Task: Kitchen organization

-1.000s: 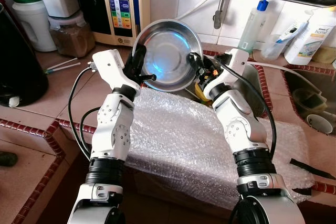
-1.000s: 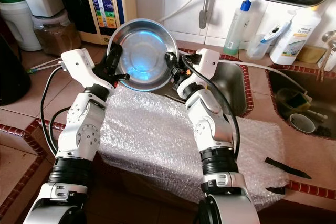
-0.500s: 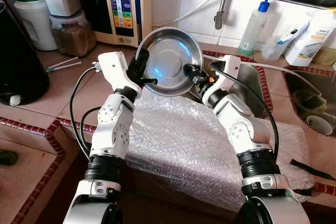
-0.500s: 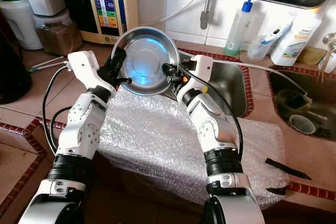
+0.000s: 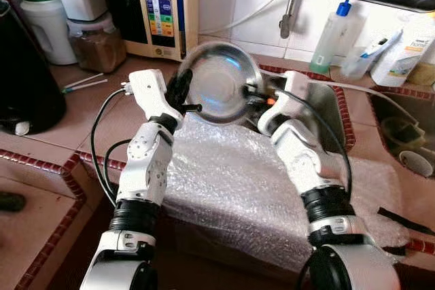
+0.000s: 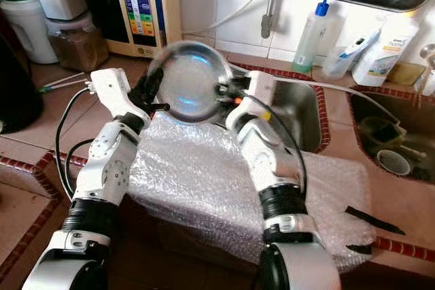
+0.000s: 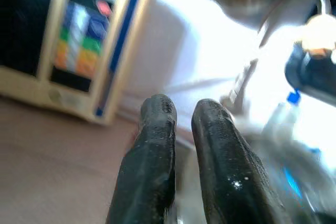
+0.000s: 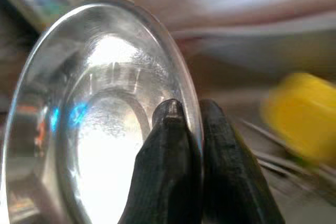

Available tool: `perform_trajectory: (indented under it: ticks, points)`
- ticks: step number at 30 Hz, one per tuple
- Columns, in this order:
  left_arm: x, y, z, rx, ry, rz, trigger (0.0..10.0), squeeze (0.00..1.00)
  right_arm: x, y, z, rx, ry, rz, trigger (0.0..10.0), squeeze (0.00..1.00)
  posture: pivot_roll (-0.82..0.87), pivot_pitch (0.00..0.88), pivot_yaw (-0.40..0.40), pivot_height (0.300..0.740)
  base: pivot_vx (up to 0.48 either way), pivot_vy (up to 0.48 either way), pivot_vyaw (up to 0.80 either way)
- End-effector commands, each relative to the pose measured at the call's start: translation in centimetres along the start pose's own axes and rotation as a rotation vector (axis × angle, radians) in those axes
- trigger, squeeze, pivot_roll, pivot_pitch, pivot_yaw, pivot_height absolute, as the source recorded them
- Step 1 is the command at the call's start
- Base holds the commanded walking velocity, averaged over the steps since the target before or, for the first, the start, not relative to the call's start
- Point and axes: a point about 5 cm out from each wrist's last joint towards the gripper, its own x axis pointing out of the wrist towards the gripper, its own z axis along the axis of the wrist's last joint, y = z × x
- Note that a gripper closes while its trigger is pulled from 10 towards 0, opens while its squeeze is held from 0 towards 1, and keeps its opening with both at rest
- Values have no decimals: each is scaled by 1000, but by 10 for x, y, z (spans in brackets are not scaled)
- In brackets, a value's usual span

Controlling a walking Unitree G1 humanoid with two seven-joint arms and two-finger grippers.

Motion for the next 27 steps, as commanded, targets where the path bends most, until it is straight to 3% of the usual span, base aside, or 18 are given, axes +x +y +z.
perform_trajectory:
  ticks: [1,6,11,14,18,20,27]
  points:
    - [6,-7,11,14,-44,-32,10000,1000,1,-1,1,5,-7,-25,0,0,77,0,-25,740,0,0,0]
    - [7,-2,3,55,16,-19,10000,1000,5,-1,11,-26,-54,-78,0,0,85,0,-23,740,0,0,0]
    - [-1,3,-11,86,130,-41,10000,1000,7,-13,18,-85,-108,-200,0,0,103,0,-20,740,0,0,0]
    - [-15,2,-28,109,249,-104,10000,1000,7,-28,21,-135,-126,-266,0,0,118,0,-26,740,0,0,0]
    - [-25,0,-38,140,319,-160,10000,1000,6,-37,22,-186,-122,-297,0,0,134,0,-30,740,0,0,0]
    - [-38,1,-48,166,386,-195,10000,1000,4,-47,21,-237,-108,-336,0,0,140,0,-29,740,0,0,0]
    - [-60,-3,-64,205,460,-247,10000,1000,-5,-73,5,-189,-30,-465,0,0,148,0,-24,740,0,0,0]
